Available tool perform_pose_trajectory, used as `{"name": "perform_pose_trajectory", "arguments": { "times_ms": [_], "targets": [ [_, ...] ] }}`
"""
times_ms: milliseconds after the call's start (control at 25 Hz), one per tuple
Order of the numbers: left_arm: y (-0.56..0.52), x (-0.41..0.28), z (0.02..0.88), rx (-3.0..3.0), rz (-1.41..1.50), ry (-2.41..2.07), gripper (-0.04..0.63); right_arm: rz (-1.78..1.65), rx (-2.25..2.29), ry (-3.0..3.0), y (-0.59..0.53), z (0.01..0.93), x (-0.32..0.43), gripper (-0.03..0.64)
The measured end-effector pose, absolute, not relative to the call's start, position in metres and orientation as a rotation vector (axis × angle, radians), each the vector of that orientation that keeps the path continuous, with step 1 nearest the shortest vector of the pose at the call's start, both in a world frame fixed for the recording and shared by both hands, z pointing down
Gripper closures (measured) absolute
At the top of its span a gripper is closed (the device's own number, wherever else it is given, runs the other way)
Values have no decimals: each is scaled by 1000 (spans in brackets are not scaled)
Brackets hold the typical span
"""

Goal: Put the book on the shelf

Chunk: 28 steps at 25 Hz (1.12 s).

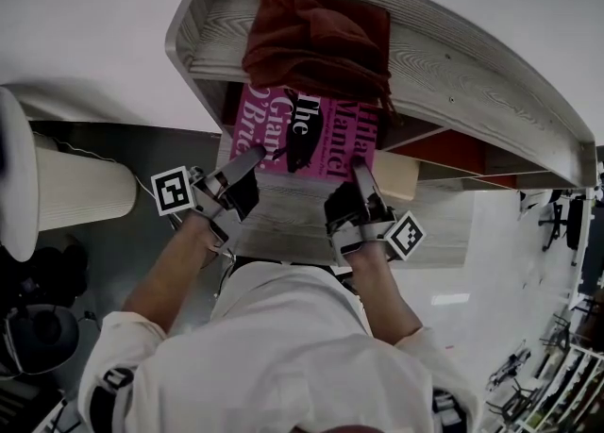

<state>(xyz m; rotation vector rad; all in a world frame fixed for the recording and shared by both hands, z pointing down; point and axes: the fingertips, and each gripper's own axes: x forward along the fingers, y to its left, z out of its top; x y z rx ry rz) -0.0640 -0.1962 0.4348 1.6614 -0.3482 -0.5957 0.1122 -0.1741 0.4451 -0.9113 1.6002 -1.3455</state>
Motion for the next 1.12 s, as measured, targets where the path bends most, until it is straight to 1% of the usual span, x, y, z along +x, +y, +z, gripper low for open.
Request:
{"name": "perform_pose_trajectory", "arguments": {
  "times_ms": [1120],
  "targets": [
    [-193,-65,436,1654,-611,-314,437,-1352,-955,1524,-173,449,115,463]
  ]
}}
